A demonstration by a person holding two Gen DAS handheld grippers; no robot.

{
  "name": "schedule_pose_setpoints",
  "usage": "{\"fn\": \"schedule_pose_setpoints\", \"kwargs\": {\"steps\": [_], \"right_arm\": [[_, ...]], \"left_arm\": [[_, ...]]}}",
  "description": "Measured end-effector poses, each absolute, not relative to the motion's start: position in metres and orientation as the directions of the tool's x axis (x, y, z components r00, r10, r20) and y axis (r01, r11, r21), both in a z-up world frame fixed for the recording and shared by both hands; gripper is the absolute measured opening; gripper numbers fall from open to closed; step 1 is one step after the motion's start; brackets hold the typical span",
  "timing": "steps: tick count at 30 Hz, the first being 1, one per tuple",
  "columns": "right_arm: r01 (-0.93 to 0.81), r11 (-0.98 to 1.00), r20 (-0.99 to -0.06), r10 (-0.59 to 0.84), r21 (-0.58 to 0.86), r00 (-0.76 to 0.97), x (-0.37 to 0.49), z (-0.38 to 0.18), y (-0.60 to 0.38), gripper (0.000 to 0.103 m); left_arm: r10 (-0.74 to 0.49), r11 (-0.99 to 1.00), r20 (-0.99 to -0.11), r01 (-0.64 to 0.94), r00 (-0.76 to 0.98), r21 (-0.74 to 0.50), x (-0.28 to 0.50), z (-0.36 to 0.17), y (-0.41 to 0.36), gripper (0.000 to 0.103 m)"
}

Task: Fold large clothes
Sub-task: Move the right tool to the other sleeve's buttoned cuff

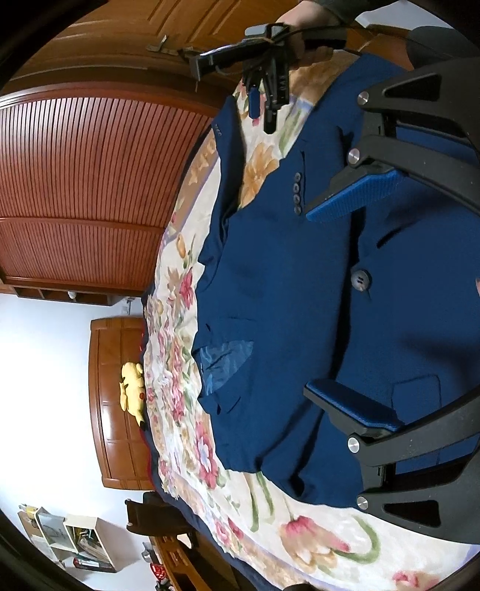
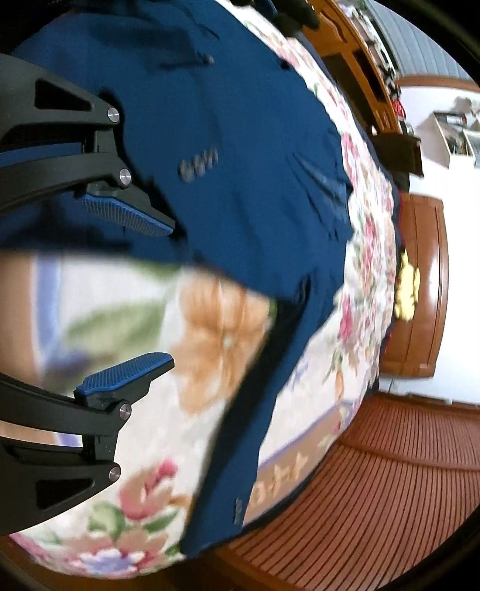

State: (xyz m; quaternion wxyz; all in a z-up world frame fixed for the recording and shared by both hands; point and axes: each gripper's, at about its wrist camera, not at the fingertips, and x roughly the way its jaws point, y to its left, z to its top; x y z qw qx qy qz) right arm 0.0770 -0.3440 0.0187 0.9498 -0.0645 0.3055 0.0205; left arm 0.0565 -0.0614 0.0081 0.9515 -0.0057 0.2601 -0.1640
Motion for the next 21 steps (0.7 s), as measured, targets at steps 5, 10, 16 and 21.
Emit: {"fn": "schedule_pose_setpoints", "kwargs": {"steps": [5, 10, 16, 21], "right_arm": [[0.027, 0.993, -0.577, -0.089, -0.115, 0.812, 0.088, 0.026, -0.389, 0.068], [0.139, 0.986, -0.578, -0.165, -0.089, 0.799, 0.096, 0.033, -0.431, 0.068], [0.262, 0.964, -0.579, -0.242, -0.050, 0.779, 0.107, 0.042, -0.475, 0.068], [0.323, 0.946, -0.583, -0.273, -0.020, 0.765, 0.123, 0.045, -0.497, 0.068]], "left_arm": [[-0.331, 0.940, -0.490, 0.328, 0.807, -0.094, 0.057, 0.008, -0.071, 0.087], [-0.330, 0.938, -0.500, 0.337, 0.800, -0.081, 0.059, 0.005, -0.078, 0.087], [-0.330, 0.937, -0.511, 0.343, 0.794, -0.071, 0.059, 0.002, -0.084, 0.087], [-0.326, 0.935, -0.526, 0.349, 0.786, -0.059, 0.062, -0.003, -0.090, 0.087]]}}
